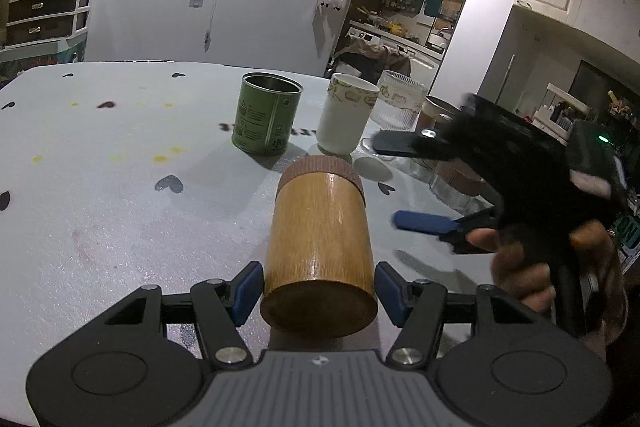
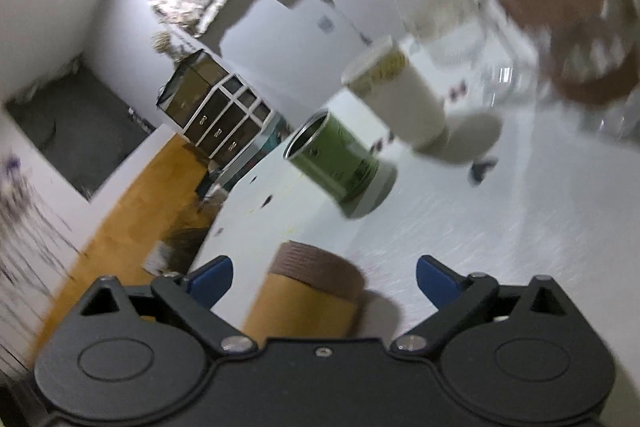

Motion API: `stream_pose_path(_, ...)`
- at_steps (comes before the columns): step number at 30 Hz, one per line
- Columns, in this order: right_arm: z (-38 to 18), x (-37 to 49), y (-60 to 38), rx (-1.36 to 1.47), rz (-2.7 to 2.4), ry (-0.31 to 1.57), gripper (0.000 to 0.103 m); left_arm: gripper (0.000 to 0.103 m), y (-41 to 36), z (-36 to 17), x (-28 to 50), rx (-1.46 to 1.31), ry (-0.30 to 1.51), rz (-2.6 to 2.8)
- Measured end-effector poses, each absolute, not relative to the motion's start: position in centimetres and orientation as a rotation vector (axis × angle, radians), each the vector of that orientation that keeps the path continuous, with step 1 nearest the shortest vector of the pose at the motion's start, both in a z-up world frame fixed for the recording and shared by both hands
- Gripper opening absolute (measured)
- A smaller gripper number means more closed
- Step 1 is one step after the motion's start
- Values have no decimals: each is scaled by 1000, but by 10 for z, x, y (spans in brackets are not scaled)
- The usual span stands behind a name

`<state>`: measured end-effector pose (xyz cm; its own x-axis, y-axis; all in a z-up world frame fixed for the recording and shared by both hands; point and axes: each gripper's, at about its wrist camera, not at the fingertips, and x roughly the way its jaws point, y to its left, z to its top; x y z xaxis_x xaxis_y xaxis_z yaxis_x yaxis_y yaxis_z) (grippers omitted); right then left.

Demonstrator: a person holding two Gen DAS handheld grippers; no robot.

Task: Flip cup upright
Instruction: 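Grasp the cup's rim end with the right gripper while the left gripper holds the base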

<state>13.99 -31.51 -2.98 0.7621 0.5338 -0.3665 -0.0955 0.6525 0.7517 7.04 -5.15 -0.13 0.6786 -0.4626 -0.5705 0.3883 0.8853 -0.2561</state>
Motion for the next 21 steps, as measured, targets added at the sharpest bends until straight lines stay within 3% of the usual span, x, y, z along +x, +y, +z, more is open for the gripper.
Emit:
stream_pose_path(6,-40,162,-299,902,349,730,91,61,-52,-2,68,-103,661,-495)
stream_pose_path(11,-53,171,-294,980,328,802,75,61,-53,-2,65,-88,651,-505)
stream_pose_path(14,-56,173,-298,1010,340,809,71,61,-53,-3,64,-81,648,-515)
stream_pose_path(21,-16,148,-290,759,366,631,70,59,-64,-7,68,-95,636,-587)
